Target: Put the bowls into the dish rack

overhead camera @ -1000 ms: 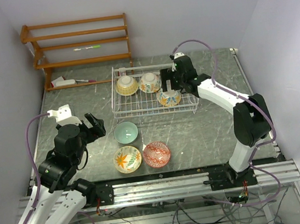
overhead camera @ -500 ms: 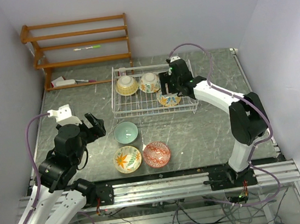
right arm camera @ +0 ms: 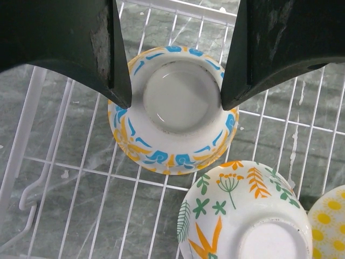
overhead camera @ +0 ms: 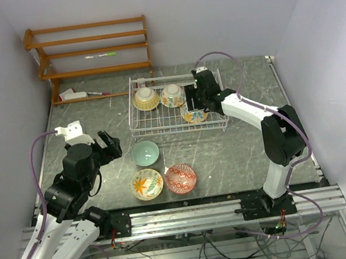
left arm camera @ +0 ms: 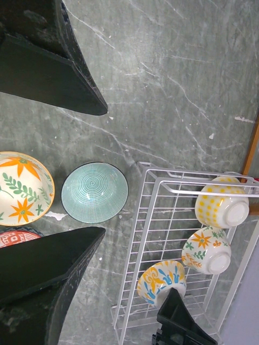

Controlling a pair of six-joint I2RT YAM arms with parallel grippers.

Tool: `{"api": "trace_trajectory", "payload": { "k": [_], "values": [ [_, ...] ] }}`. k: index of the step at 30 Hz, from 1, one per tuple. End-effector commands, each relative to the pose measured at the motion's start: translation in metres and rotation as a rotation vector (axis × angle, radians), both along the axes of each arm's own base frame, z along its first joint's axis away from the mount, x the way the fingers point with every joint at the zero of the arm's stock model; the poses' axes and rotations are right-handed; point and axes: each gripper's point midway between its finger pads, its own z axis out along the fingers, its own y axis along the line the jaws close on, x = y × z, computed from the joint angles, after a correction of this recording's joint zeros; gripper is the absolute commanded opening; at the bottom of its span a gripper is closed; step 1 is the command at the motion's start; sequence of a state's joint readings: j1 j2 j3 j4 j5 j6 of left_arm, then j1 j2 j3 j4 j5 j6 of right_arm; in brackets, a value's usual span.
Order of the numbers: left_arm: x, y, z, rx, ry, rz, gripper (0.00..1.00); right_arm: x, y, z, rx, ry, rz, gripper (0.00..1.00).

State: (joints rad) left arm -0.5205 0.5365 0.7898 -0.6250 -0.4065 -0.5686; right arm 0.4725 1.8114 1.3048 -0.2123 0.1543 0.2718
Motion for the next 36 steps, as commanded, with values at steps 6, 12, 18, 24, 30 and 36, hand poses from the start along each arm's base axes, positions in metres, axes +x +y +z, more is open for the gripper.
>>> {"api": "trace_trajectory", "payload": {
  "k": [6, 12, 18, 24, 30, 36],
  "values": [
    [0.002, -0.003, 0.011, -0.021, -0.032, -0.01, 0.95, 0.005, -0.003, -0.002, -0.022, -0.006, -0.031, 0.53],
    [0.001, -0.001, 0.012, -0.022, -0.037, -0.005, 0.96, 0.017, -0.018, 0.01, -0.091, -0.05, -0.101, 0.49],
    [0.0, -0.001, 0.012, -0.023, -0.037, -0.005, 0.95, 0.032, -0.033, 0.017, -0.172, -0.091, -0.166, 0.49],
    [0.0, 0.0, 0.013, -0.02, -0.037, -0.004, 0.95, 0.052, -0.043, 0.008, -0.217, -0.093, -0.199, 0.49],
    [0.0, 0.001, 0.013, -0.018, -0.037, 0.001, 0.96, 0.07, -0.057, 0.001, -0.198, -0.097, -0.23, 0.49],
    [0.001, 0.0, 0.013, -0.017, -0.037, 0.0, 0.95, 0.08, -0.065, -0.003, -0.174, -0.097, -0.237, 0.5]
  ]
}}
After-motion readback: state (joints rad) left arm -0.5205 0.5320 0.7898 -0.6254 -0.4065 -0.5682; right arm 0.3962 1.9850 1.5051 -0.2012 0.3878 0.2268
